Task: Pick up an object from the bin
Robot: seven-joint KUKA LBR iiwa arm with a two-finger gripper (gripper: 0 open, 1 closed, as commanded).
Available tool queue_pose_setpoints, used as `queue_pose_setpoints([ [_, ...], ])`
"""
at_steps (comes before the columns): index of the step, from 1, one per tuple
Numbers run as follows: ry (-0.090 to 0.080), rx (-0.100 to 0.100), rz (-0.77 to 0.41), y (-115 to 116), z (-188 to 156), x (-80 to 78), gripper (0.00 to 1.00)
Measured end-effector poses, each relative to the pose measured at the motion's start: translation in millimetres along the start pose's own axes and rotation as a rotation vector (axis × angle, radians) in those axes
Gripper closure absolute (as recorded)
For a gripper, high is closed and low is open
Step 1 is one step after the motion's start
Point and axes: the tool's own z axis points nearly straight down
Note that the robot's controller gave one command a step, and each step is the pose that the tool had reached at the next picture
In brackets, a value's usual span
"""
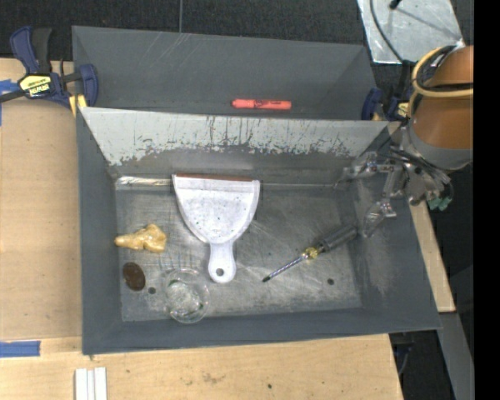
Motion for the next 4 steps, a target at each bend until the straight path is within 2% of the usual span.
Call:
queue_pose_setpoints([
  [1, 0.001, -0.001, -0.186, 36.2, 66.9, 20.4, 0.0],
  [2, -0.008, -0.009, -0.575, 10.8, 92.9, 42.8, 1.0],
  [3, -0.008, -0.009, -0.575, 10.9, 92.9, 42.7, 1.0],
  [4, -0.027, 0.006, -0.777, 17.7, 92.0, 50.0, 1.0],
])
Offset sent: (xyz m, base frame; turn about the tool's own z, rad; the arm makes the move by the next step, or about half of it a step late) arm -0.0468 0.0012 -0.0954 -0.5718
